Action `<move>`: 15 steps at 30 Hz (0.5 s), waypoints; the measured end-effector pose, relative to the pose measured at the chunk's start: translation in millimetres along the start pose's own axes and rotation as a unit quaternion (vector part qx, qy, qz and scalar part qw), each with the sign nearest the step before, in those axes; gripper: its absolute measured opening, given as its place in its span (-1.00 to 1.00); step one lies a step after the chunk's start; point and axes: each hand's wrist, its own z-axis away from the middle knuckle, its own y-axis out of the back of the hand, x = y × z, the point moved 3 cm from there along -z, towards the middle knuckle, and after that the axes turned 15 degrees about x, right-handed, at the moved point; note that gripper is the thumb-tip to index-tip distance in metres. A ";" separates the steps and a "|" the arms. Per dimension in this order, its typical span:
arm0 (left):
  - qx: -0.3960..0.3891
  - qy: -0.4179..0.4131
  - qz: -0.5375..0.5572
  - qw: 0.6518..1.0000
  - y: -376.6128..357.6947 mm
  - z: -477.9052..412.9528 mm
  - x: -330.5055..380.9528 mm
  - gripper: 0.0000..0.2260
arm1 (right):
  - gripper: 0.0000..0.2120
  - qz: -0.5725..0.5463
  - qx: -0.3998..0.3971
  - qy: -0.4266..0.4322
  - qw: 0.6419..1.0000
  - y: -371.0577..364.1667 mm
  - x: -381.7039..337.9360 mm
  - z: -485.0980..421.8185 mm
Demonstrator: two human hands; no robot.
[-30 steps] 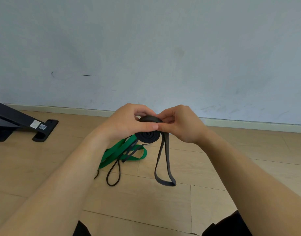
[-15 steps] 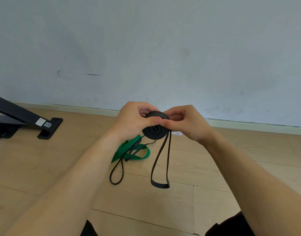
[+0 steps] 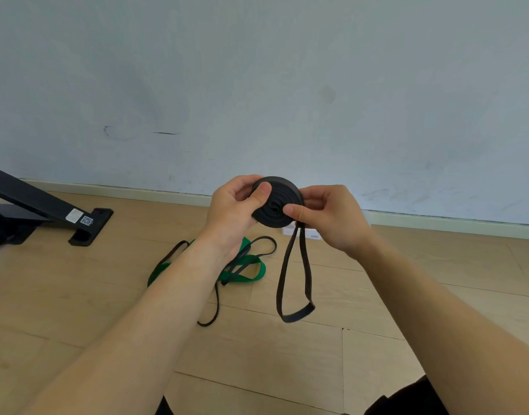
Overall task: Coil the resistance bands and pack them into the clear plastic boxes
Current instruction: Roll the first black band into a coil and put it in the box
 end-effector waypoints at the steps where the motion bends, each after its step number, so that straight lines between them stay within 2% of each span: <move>1: -0.028 -0.026 -0.049 0.998 2.5 -4.1 3.8 -0.84 | -0.79 0.027 -0.002 0.007 1.000 2.6 -1.1 -1.2; 5: -0.160 -0.134 -0.245 0.947 9.2 -9.1 21.0 -0.78 | -0.85 0.180 -0.042 0.062 0.981 7.7 -6.2 -4.8; 8: -0.180 -0.180 -0.339 0.905 0.4 -1.8 17.0 -0.80 | -0.82 0.238 -0.083 0.085 0.964 1.4 -5.3 -4.1; 10: -0.153 -0.195 -0.326 0.913 -1.3 -1.0 16.7 -0.82 | -0.81 0.207 -0.075 0.073 0.973 1.2 -4.0 -4.4; 15: -0.087 -0.163 -0.213 0.959 7.3 -7.1 22.5 -0.86 | -0.73 0.022 -0.043 0.015 0.999 9.6 -3.1 -6.3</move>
